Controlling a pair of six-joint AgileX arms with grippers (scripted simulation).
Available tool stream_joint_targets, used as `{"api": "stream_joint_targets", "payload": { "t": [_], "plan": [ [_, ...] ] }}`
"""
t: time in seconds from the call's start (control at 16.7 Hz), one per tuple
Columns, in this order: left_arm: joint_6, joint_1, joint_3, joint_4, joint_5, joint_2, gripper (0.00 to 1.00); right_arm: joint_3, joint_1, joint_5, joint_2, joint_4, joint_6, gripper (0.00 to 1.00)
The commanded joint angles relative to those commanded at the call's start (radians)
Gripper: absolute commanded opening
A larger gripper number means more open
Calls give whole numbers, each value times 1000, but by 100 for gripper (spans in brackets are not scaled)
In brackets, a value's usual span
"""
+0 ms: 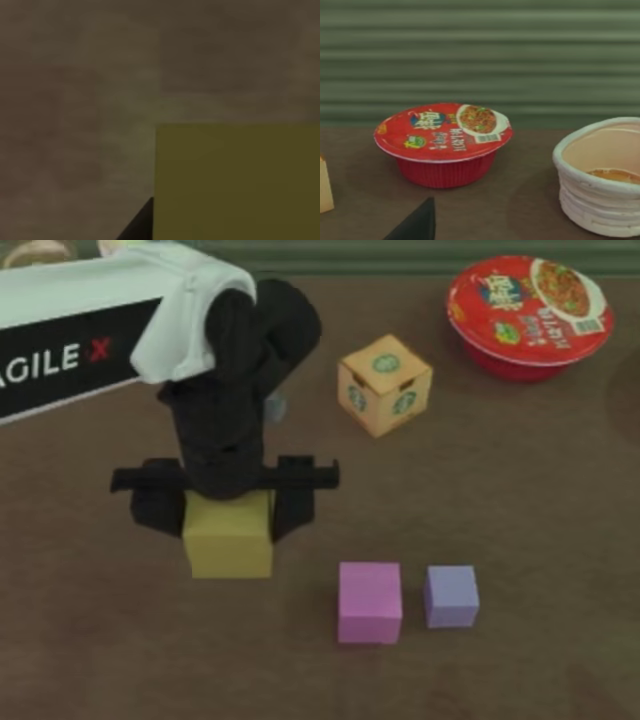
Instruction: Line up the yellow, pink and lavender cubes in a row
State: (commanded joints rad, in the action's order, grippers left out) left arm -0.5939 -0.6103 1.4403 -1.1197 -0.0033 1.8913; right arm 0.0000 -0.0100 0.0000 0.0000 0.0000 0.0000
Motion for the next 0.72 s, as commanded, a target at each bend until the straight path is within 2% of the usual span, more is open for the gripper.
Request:
{"api": "stream_joint_targets", "payload": {
  "t": [0.12,0.42,0.72],
  "plan": [
    [-44,-28,-43,6,0,-40,0,0,0,0,0,0,0,100],
    [-46,-27,-48,9,-1,-41,0,0,0,0,0,0,0,100],
    [-50,-26,-152,161,-1,2,0,0,0,0,0,0,0,100]
  ]
}}
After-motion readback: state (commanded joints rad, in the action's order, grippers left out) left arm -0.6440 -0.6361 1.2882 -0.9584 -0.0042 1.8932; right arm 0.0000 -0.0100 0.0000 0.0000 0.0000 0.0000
